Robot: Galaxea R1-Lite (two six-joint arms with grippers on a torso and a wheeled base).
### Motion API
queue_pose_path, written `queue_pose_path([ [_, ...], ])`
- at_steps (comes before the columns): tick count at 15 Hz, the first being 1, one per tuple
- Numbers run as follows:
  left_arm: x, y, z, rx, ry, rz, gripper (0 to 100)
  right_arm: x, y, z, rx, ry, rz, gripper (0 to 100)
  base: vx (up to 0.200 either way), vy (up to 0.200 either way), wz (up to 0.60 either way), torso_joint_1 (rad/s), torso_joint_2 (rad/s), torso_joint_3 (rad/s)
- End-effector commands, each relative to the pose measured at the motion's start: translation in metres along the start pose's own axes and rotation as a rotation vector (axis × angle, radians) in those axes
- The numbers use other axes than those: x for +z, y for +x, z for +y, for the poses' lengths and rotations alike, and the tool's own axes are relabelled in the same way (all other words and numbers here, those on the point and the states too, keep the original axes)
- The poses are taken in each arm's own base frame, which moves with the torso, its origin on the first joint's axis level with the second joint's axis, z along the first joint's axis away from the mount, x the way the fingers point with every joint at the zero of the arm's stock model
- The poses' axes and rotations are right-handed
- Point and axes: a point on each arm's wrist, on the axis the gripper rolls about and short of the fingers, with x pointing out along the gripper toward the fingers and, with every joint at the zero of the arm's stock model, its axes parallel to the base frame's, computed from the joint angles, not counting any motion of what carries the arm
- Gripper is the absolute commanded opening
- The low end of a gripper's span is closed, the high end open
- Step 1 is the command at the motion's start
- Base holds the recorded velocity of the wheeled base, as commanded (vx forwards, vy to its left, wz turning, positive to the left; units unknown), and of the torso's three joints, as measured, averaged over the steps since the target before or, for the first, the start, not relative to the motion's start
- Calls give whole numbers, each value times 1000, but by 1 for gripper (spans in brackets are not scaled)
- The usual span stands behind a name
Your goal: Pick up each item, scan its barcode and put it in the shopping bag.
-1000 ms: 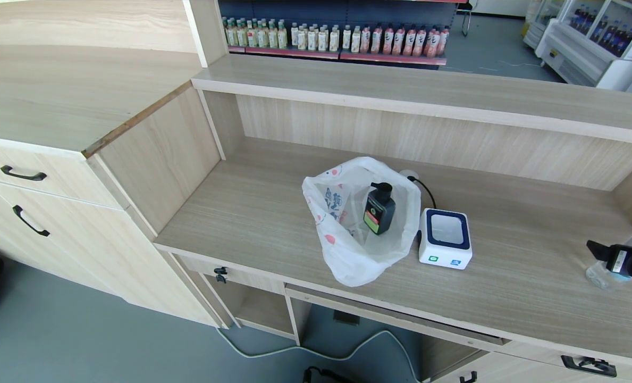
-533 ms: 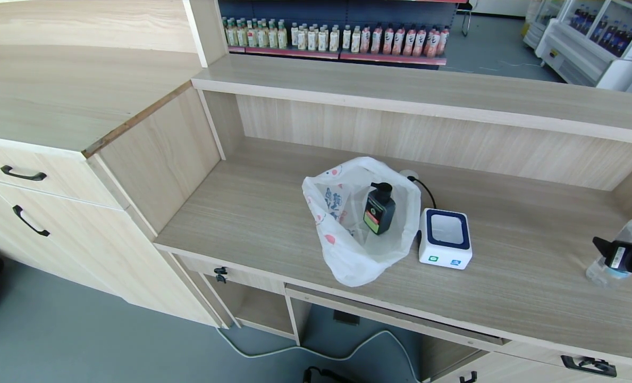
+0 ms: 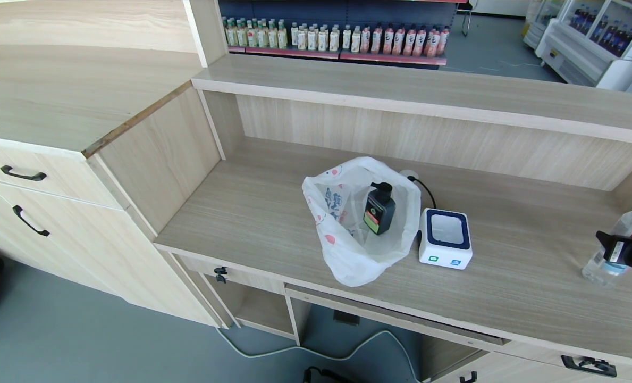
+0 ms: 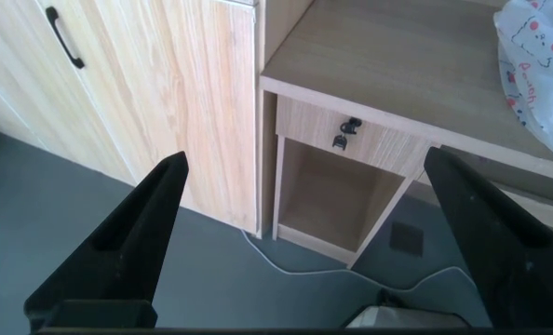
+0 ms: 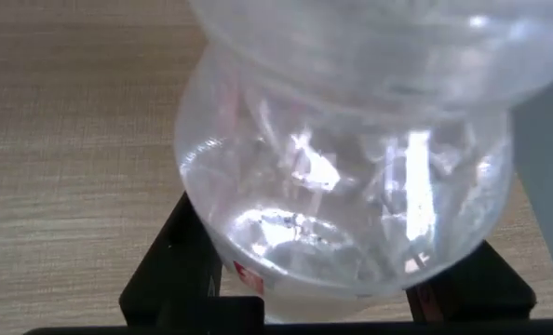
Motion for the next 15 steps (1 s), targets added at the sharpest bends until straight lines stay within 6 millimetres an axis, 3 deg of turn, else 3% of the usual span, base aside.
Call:
queue_pose_path([
  [1, 0, 0, 0, 0, -1, -2, 100, -2, 1, -1, -1, -8, 5, 0, 0, 0, 0, 0, 0, 0],
  [4, 0, 0, 0, 1, -1, -1, 100, 6, -1, -2, 12, -9, -14, 0, 0, 0, 0, 0, 0, 0],
  [8, 0, 0, 0, 1, -1, -1, 100, 72, -33, 17, 342, 136, -52, 0, 0, 0, 0, 0, 0, 0],
  [9, 0, 0, 0, 0, -1, -2, 100, 104, -58, 34, 515, 207, -54, 0, 0, 0, 0, 0, 0, 0],
  [11, 0, 0, 0, 1, -1, -1, 100, 143, -105, 60, 781, 260, -84, 0, 0, 0, 0, 0, 0, 0],
  [13, 0, 0, 0, 0, -1, -2, 100, 162, -144, 90, 991, 230, -131, 0, 0, 0, 0, 0, 0, 0],
  [15, 0, 0, 0, 0, -1, -2, 100, 163, -176, 117, 1139, 199, -150, 0, 0, 0, 0, 0, 0, 0],
])
